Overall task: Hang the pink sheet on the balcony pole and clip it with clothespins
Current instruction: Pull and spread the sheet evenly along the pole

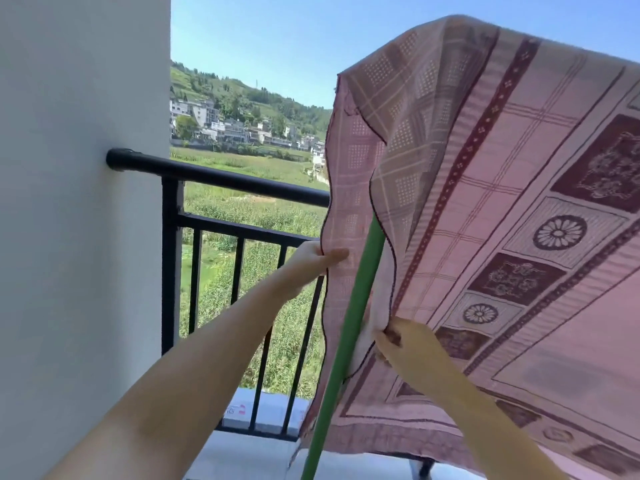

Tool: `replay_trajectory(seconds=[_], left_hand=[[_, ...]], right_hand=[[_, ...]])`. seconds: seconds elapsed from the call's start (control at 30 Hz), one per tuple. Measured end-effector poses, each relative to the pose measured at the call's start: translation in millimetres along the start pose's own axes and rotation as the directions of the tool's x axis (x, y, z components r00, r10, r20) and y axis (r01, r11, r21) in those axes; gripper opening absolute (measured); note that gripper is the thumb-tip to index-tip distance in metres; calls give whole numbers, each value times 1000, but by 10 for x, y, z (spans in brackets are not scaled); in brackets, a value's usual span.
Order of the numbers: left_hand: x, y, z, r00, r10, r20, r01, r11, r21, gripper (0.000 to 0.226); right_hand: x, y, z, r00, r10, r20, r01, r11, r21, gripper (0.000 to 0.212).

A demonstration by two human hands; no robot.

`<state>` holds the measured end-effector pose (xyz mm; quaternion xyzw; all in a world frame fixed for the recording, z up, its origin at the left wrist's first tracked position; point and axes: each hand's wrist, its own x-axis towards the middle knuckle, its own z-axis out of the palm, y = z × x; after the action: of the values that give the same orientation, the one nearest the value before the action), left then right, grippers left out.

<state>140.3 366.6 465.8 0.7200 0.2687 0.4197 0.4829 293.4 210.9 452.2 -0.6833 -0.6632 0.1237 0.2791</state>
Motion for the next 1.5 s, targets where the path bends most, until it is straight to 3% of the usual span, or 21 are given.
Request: replay_trajectory(seconds=[0.07,0.1,0.2,0.27,0.4,0.5,0.6,0.73,0.87,0.97,1.07,1.17,1.23,1.3,1.4,1.5], left_hand=[[-57,-107,-122,986,77,-150,-76,997,13,65],[-82,-130,-206,969,113,-219,-106,993,46,66],[-143,-140,-428,939,179,-294,-126,974,190,99],[-178,-143,-479,935,199,-292,-125,960,252,101],[-314,-280,-373,948,149,-283,-73,962,262,97],[-457,-392,-255,950,85,-300,-20,977,213,86],[-551,-487,-209,948,29,-316,23,987,162,73],[-673,-844,-298,938,-42,-345,85,990,110,102],[-935,-1152,-352,924,-175,-340,185,983,-4,103],[-955,-1147,-405,886,-258,-385,179,957,-228,98],[-884,-968,-363,872,-239,-428,93,938,-335,84],[-889,-856,-281,830,-162,-534,99,984,-145,47],[-975,-898,-247,832,-81,-549,111,994,21,40],[-1112,-973,-222,848,-11,-531,120,978,173,42],[-1258,-1083,-252,852,144,-503,61,927,370,38],[-1272,-1212,-361,839,230,-493,71,852,518,46]], right_hand=[[-62,-25,-127,998,-63,-32,61,997,-54,31],[-104,-76,-230,992,-109,-68,106,993,-54,29],[-203,-368,-604,944,-225,-242,227,974,-17,29],[-232,-584,-786,906,-297,-303,324,945,44,32],[-216,-843,-650,895,-438,-80,445,888,118,42],[-74,-886,-305,890,-455,5,446,875,191,39],[74,-919,-103,887,-456,-70,458,852,252,37],[108,-1068,-397,865,-396,-308,483,822,302,39],[251,-1179,-909,734,-400,-549,585,783,211,43],[339,-1154,-860,712,-501,-493,604,794,65,45],[428,-1029,-503,788,-517,-336,550,835,5,41],[584,-915,-185,878,-414,-241,453,881,137,40],[699,-904,-89,920,-337,-202,378,900,219,34],[755,-965,-45,927,-334,-171,360,919,160,30],[742,-1113,-42,889,-417,-190,435,899,61,33],[670,-1295,-85,764,-521,-380,571,821,21,25]])
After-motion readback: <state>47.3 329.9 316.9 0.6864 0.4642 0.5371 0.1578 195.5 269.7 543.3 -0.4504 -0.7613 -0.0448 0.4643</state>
